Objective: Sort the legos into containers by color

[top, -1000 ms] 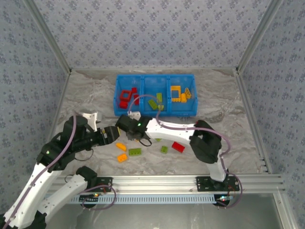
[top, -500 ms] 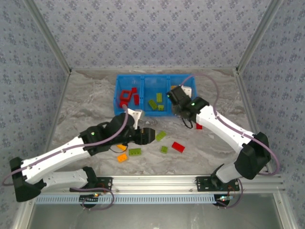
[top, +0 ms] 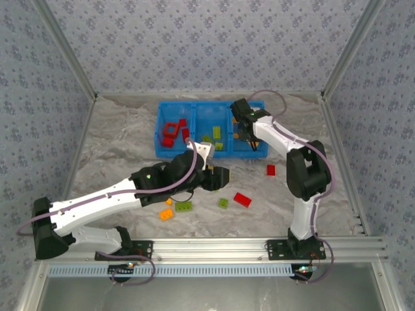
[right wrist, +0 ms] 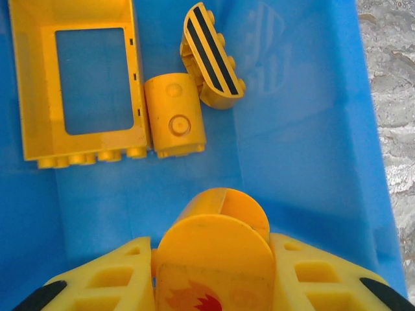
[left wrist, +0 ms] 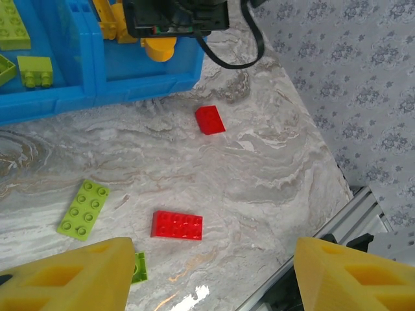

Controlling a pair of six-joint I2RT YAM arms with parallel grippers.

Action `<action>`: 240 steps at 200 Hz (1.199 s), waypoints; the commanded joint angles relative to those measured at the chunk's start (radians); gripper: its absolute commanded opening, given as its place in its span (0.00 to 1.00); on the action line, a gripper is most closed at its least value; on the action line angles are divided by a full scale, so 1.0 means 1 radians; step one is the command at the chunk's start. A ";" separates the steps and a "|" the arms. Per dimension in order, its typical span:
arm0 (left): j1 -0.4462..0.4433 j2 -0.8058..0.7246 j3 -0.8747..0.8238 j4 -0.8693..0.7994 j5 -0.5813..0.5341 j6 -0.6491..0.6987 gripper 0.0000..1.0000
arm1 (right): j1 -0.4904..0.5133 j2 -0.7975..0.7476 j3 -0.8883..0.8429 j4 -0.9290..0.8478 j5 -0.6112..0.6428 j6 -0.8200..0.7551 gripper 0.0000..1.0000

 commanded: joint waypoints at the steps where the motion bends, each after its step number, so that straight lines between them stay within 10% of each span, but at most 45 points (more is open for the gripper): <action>1: -0.011 -0.015 0.030 0.005 -0.040 0.010 0.67 | -0.008 0.045 0.048 -0.059 0.046 -0.015 0.33; 119: -0.015 -0.001 -0.031 -0.075 -0.012 -0.029 0.70 | 0.017 -0.103 0.151 -0.119 0.032 -0.034 0.57; 240: -0.060 0.537 0.233 -0.110 0.149 -0.720 0.72 | 0.169 -1.281 -0.395 -0.112 -0.451 -0.188 0.50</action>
